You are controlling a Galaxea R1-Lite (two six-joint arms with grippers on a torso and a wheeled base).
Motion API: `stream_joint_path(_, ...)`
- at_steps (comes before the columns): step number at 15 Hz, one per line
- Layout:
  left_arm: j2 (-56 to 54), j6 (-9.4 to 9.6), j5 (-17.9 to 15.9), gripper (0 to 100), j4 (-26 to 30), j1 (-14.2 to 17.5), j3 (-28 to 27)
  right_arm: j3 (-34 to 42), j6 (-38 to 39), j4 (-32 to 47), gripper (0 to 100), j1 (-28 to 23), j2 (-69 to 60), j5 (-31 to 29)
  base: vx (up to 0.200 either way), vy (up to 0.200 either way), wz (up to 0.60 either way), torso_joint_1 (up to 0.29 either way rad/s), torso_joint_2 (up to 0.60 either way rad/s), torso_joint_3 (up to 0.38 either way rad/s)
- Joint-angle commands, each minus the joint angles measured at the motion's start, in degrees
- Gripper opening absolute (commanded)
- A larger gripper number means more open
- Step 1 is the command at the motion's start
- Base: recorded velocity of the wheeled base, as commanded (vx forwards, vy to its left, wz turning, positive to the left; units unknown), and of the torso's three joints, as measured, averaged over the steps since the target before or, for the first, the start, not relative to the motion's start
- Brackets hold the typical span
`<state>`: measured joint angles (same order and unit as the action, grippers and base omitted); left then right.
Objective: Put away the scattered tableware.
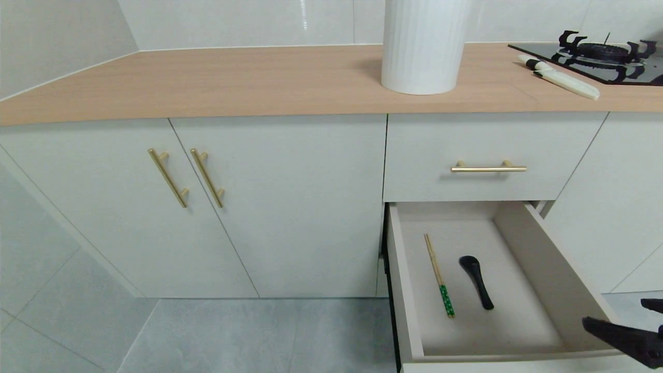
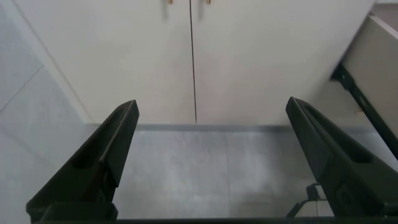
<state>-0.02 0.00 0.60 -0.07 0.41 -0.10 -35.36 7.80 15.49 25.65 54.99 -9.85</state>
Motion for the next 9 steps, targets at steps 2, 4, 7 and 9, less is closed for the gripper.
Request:
stream_joint_path(2, 0.0, 0.00, 0.0, 100, 0.0, 0.0, 0.0, 0.0, 0.0, 3.9, 100, 2.7, 2.0, 0.0, -0.100, 0.000, 0.00, -0.001, 0.00, 0.001)
stream_joint_path(4, 0.0, 0.00, 0.0, 100, 0.0, 0.0, 0.0, 0.2, 0.2, 6.5, 100, 3.0, 6.8, 0.4, 0.000, 0.000, 0.00, 0.000, 0.00, 0.000)
stream_joint_path(7, 0.0, 0.00, 0.0, 100, 0.0, 0.0, 0.0, 1.6, 0.9, 6.0, 100, 3.0, 13.6, 2.9, 0.000, 0.000, 0.00, 0.000, 0.00, 0.000)
stream_joint_path(9, 0.0, 0.00, 0.0, 100, 0.0, 0.0, 0.0, 1.8, 4.0, 4.8, 100, 3.0, 19.3, 3.3, 0.000, 0.000, 0.00, 0.000, 0.00, 0.000)
